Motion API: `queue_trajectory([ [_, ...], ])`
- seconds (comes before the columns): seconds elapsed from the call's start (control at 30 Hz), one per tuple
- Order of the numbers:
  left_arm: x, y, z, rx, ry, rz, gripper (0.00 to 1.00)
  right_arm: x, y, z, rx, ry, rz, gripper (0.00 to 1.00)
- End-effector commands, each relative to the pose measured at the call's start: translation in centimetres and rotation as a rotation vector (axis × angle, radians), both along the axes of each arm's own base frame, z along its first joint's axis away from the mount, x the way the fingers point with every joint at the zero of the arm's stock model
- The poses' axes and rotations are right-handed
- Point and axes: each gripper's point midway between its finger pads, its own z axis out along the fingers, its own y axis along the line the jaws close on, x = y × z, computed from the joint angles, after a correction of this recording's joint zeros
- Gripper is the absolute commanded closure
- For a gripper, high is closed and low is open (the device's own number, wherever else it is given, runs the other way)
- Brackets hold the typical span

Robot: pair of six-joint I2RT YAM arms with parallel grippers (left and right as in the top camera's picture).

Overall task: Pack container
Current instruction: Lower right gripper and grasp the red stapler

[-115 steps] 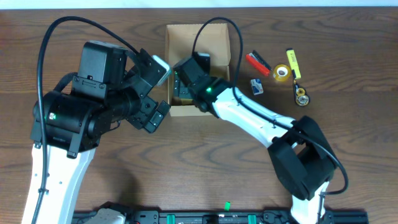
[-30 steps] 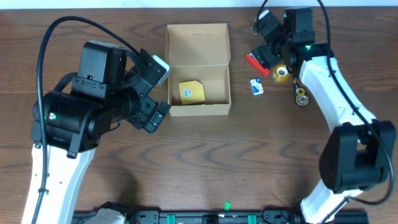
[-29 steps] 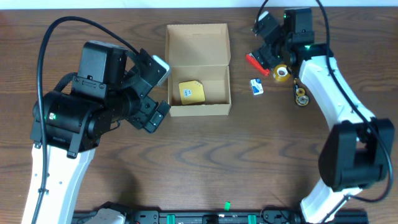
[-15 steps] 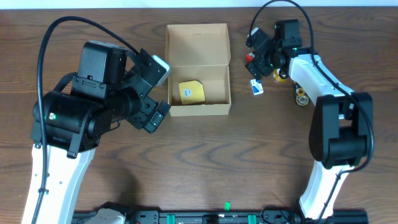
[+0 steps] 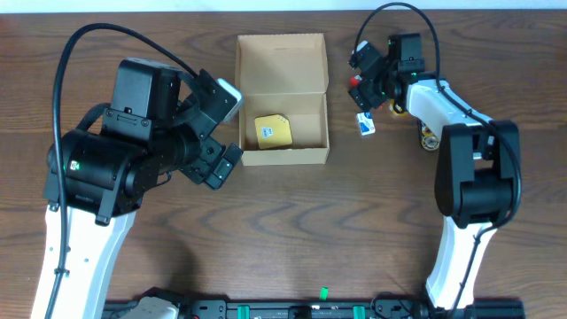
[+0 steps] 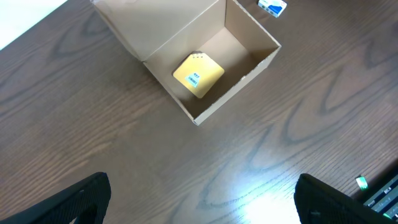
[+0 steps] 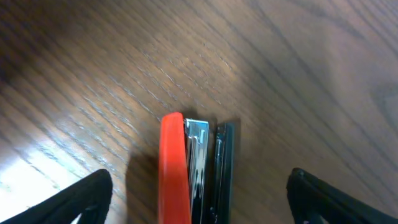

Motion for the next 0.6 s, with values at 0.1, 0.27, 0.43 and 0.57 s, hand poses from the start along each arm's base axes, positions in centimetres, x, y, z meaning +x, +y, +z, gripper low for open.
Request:
queue_trajectory([
  [0.1, 0.1, 0.1, 0.5, 0.004, -0.015, -0.001, 0.05, 0.1, -0.8, -1.4, 0.036, 0.034, -0.062, 0.16],
  [0.27, 0.1, 0.1, 0.5, 0.004, -0.015, -0.001, 0.05, -0.4, -0.9, -2.1, 0.051, 0.068, -0.08, 0.23],
  [0.43, 0.1, 0.1, 0.5, 0.004, -0.015, -0.001, 0.05, -1.2, -0.9, -2.6, 0.049, 0.106, -0.079, 0.32],
  [0.57, 0.1, 0.1, 0.5, 0.004, -0.015, -0.001, 0.05, -1.6, -1.0, -2.8, 0.05, 0.128, -0.087, 0.47],
])
